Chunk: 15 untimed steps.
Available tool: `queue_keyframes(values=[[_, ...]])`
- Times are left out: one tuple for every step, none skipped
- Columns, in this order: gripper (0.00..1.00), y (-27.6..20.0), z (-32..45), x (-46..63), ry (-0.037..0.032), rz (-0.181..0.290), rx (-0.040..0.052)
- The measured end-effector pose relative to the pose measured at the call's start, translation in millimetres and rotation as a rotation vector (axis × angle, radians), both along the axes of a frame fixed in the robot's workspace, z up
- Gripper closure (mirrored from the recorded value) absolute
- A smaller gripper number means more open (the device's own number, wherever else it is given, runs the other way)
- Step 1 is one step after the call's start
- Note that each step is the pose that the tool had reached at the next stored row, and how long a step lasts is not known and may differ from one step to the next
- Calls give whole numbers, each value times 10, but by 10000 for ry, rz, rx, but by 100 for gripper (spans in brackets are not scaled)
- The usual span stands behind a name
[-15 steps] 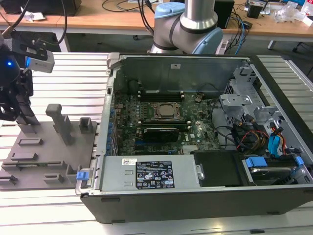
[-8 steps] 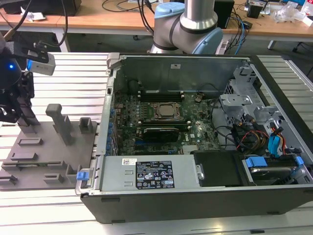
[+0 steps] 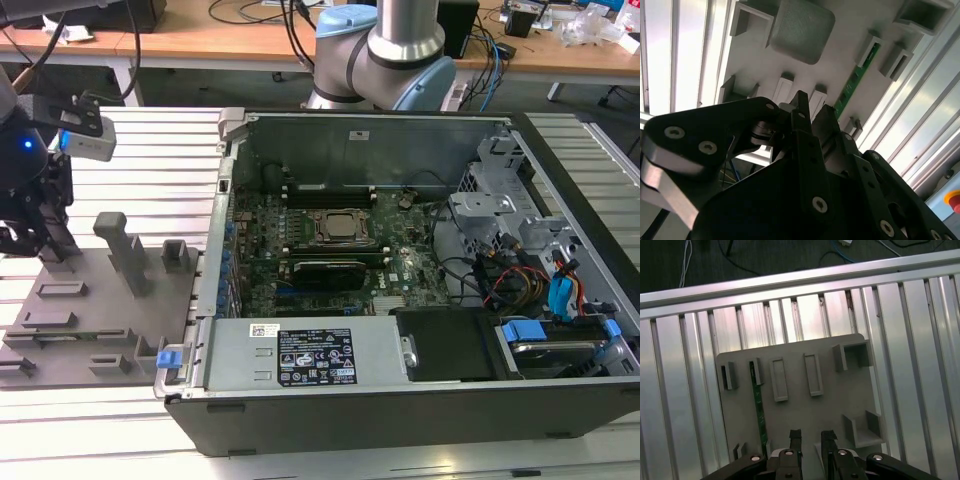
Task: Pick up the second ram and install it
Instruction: 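Pick up the second ram and move it above second insertion slot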
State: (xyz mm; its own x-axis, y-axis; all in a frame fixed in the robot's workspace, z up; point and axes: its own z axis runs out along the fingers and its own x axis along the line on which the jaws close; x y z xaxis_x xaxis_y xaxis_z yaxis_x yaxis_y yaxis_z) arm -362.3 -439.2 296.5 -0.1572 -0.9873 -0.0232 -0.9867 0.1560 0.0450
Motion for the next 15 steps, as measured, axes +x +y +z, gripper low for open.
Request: queue_keyframes(values=[[70, 0, -9, 0, 0, 0, 0], [70, 0, -15, 0, 0, 0, 0], [70, 0, -20, 0, 0, 0, 0], [70, 0, -28, 0, 0, 1, -1], [70, 0, -38, 0, 0, 1, 0], [70, 0, -46, 0, 0, 0, -1], [70, 0, -57, 0, 0, 0, 0], [70, 0, -67, 0, 0, 1, 0], [70, 0, -75, 0, -1, 1, 0], [70, 0, -79, 0, -1, 1, 0], [70, 0, -91, 0, -1, 1, 0], [70, 0, -102, 0, 0, 1, 0], [70, 0, -111, 0, 0, 1, 0], [70, 0, -123, 0, -1, 1, 0], [70, -2, -133, -1, 1, 2, -1]])
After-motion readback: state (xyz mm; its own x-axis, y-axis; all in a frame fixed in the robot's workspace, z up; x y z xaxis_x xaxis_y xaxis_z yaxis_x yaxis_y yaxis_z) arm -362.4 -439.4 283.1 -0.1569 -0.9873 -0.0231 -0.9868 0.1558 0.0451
